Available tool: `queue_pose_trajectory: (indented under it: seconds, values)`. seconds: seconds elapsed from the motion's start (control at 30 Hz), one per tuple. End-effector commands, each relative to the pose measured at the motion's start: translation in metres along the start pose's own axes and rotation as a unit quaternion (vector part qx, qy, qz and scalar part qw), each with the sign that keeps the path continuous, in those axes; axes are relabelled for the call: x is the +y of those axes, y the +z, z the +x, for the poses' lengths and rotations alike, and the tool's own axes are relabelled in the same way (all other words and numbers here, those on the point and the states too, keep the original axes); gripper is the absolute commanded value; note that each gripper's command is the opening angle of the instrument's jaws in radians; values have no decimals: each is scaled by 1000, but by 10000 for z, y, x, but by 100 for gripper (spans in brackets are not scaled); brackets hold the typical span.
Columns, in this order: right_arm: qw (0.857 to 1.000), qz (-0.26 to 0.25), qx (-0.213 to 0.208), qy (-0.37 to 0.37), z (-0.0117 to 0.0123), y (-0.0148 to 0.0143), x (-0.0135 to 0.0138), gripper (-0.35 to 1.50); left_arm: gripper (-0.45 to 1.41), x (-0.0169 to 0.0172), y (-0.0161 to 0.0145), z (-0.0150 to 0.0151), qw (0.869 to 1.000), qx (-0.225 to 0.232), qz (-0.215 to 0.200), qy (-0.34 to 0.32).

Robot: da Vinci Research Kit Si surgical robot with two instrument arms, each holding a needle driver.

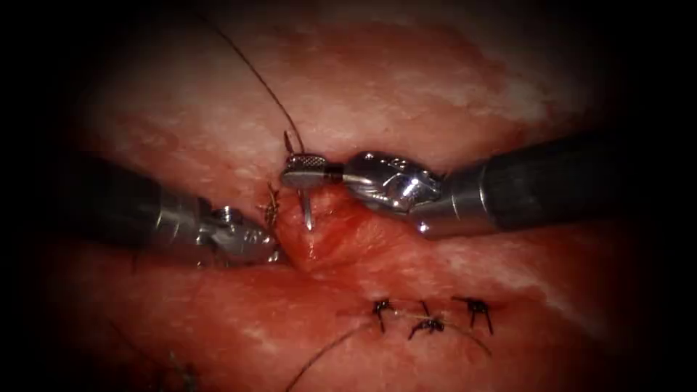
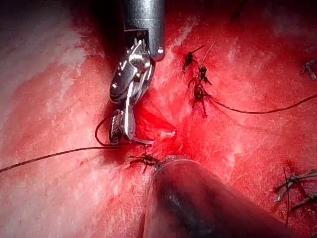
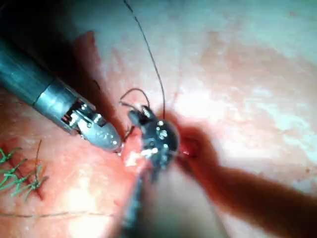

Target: Wound Closure

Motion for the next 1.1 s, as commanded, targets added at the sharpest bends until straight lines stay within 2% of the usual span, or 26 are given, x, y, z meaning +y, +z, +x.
queue_pose_trajectory:
  seconds: [0.03, 0.27, 0.47, 1.1]
  values:
    - [1000, 6, 0, 10, -5, 9, 0, -35, -45, 6, 8, -3, 1000, -1, -1, 0]
    - [998, 21, -6, 63, -8, 10, -3, -35, -45, 5, 7, -4, 1000, -2, -2, 1]
    - [997, 23, -11, 68, -11, 10, -9, -35, -45, 5, 6, -5, 1000, -2, -2, 1]
    - [995, 14, -4, 98, -20, 0, -6, -35, -45, 4, 4, -6, 1000, -2, -3, 1]
